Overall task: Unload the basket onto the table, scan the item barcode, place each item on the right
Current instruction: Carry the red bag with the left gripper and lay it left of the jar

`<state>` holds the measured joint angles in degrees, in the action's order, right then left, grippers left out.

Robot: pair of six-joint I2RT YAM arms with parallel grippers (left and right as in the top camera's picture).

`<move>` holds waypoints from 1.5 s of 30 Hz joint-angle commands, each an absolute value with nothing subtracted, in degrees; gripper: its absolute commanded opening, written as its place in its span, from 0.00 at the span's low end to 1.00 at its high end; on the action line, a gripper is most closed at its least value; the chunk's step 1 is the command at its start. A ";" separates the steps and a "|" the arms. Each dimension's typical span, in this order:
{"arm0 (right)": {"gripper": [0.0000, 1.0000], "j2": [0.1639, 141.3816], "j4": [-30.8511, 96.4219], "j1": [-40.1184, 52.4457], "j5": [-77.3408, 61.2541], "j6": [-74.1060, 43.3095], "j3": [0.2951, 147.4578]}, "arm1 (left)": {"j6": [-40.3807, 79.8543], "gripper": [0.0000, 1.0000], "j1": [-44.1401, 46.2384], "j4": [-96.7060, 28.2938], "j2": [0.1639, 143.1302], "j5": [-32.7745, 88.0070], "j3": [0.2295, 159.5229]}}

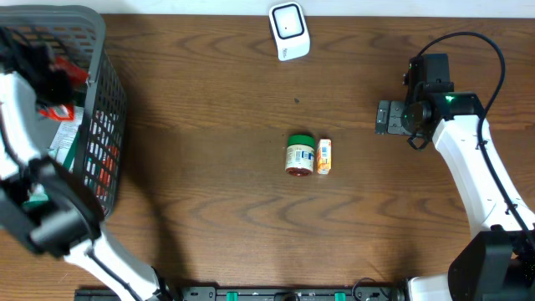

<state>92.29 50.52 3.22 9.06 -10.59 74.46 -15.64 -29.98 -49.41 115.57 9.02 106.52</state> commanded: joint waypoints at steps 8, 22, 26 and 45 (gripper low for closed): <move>0.99 91.72 50.57 3.09 10.00 -10.02 75.05 | 3.77 0.34 -29.45 -48.90 84.31 11.38 107.18; 0.99 91.72 50.57 3.07 10.00 -10.02 75.05 | 14.76 0.34 -3.27 -65.32 74.89 9.58 99.85; 0.99 91.72 50.57 3.09 10.00 -10.02 75.05 | 19.09 0.34 5.69 -61.43 77.21 3.92 89.82; 0.99 91.72 50.57 3.07 10.02 -10.02 75.05 | 28.36 0.69 23.11 -29.74 104.60 2.72 71.00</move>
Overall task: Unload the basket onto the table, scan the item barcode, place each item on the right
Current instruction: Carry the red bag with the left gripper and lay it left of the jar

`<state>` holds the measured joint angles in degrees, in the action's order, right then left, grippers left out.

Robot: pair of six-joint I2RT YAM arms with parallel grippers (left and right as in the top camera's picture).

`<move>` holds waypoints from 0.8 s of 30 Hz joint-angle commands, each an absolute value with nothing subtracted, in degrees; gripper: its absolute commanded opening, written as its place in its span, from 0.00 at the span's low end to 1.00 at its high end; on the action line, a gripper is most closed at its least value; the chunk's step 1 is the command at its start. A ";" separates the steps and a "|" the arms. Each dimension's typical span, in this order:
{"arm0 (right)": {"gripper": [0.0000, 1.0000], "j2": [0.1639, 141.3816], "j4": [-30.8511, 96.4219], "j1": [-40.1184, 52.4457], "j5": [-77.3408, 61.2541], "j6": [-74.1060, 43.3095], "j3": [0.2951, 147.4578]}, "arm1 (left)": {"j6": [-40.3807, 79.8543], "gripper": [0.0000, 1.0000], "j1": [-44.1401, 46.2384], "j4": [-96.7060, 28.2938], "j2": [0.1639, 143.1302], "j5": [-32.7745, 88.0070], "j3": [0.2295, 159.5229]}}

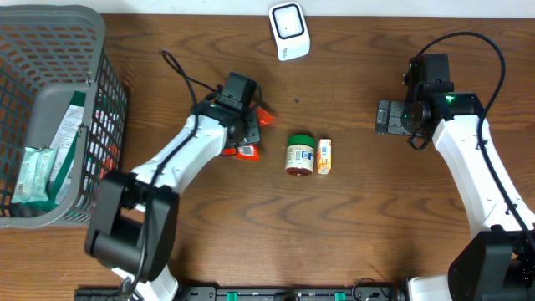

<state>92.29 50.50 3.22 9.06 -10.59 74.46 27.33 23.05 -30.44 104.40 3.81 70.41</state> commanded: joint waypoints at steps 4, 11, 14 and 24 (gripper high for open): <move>0.99 91.72 50.57 3.09 10.00 -10.02 75.05 | 26.65 0.89 22.59 -29.69 102.37 2.72 72.27; 0.99 91.72 50.57 3.07 10.00 -10.02 75.05 | 24.03 0.59 22.48 -29.91 94.37 5.54 72.99; 0.99 91.72 50.57 3.07 10.00 -10.02 75.05 | 21.80 0.20 22.59 -30.61 93.60 9.91 72.97; 0.99 91.72 50.57 3.09 10.00 -10.02 75.05 | 16.93 0.13 22.85 -32.45 101.71 9.89 71.68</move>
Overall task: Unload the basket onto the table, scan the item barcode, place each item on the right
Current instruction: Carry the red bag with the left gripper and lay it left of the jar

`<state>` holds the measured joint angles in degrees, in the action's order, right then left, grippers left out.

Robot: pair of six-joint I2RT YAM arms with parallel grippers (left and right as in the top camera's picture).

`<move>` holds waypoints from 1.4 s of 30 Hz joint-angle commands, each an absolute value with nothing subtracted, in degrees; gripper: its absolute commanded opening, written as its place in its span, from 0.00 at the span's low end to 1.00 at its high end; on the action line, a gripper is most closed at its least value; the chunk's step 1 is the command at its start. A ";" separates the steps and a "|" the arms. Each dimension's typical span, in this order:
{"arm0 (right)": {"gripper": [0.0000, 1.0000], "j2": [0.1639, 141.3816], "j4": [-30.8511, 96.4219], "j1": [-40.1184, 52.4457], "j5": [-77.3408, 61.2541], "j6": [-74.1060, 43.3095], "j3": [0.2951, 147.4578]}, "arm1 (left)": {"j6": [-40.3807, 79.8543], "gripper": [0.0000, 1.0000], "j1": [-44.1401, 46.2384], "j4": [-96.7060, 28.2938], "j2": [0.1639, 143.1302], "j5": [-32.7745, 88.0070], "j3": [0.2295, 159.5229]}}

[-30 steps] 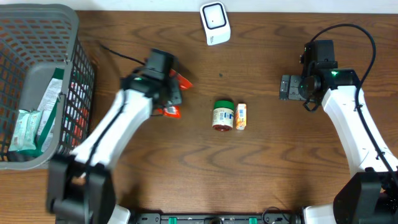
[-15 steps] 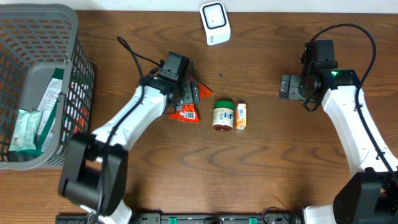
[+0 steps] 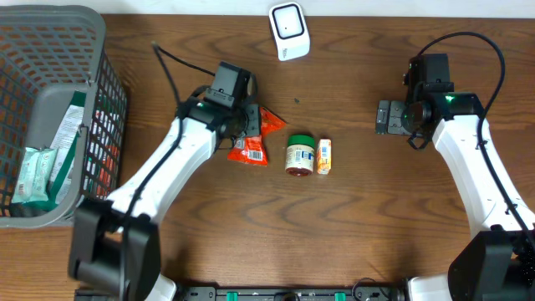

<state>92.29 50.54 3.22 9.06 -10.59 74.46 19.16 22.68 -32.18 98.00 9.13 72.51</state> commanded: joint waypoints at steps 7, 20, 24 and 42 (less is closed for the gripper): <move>0.99 91.72 50.57 3.09 10.00 -10.02 75.05 | 16.88 0.14 25.02 -32.82 110.91 12.95 71.68; 0.99 91.72 50.57 3.09 10.02 -10.02 75.05 | 16.36 0.33 25.28 -32.12 104.77 9.87 72.90; 0.99 91.72 50.57 3.07 10.02 -10.02 75.05 | 16.36 0.33 26.35 -29.02 104.66 9.85 72.66; 0.99 91.72 50.57 3.09 10.00 -10.02 75.05 | 16.75 0.48 26.30 -23.42 108.51 9.78 73.84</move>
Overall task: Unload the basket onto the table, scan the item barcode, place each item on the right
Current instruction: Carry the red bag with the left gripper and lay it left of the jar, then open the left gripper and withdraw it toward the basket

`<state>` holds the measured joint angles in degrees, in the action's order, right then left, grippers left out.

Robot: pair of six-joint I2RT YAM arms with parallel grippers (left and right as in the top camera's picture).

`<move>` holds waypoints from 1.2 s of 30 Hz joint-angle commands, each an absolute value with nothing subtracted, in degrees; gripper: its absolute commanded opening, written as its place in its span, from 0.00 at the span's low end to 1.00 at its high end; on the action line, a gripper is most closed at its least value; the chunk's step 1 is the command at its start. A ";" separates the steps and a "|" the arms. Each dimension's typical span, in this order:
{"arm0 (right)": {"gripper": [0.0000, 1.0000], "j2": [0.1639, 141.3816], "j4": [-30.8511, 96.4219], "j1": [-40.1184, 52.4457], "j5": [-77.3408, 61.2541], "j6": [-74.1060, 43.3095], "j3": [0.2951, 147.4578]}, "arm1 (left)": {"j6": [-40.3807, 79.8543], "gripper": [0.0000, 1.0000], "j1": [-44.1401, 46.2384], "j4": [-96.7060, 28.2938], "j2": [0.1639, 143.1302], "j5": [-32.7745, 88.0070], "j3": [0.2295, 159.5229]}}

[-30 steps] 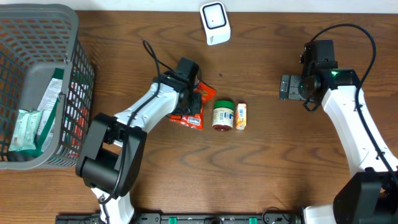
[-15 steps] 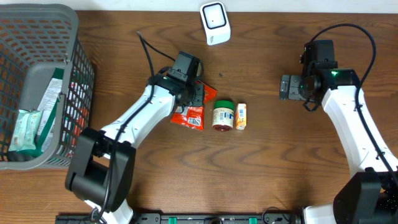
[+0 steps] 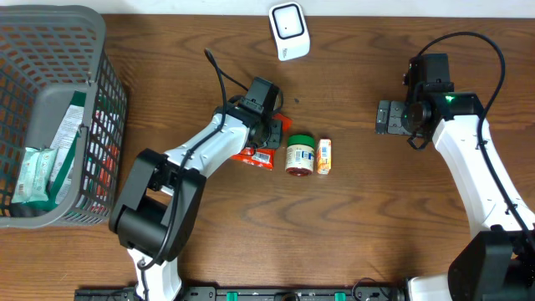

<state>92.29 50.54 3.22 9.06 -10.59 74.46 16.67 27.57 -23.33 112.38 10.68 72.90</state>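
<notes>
An orange snack packet (image 3: 257, 155) with a white barcode label lies on the table just left of a green-lidded jar (image 3: 299, 155) and a small orange box (image 3: 323, 156). My left gripper (image 3: 272, 134) sits over the packet's far end and looks shut on it; an orange corner shows beside the fingers. The white barcode scanner (image 3: 288, 31) stands at the table's far edge. My right gripper (image 3: 383, 117) hovers at the right, away from the items, and its jaws are not readable from above.
A grey wire basket (image 3: 104, 100) at the far left holds green and white packages. The left arm's cable loops above the table near the middle. Bare wood lies between the items and the scanner.
My left gripper has moved right with the orange packet. The packet now lies close against the jar's left side. The right arm has not moved.
My left arm was first at the basket on the far left. Then its gripper was at mid-table with the orange packet in it. The packet then sat nearer the jar, and now lies right beside it. The right arm stayed still throughout.
</notes>
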 commanded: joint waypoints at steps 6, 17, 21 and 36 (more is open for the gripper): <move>0.99 91.72 50.57 3.07 10.00 -10.02 75.05 | 16.75 0.53 24.91 -24.40 102.19 7.84 73.84; 0.99 91.72 50.57 3.07 10.00 -10.02 75.05 | 16.67 0.07 24.40 -25.23 106.61 -13.47 71.42; 0.99 91.72 50.57 3.09 10.00 -10.02 75.05 | 16.56 0.08 24.23 -23.68 109.97 -13.32 71.42; 0.99 91.72 50.57 3.09 10.00 -10.02 75.05 | 16.75 0.13 24.23 -27.35 109.19 0.40 71.48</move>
<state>92.29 50.54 3.22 9.06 -10.59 74.46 16.67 24.45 -26.87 111.72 -4.93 71.75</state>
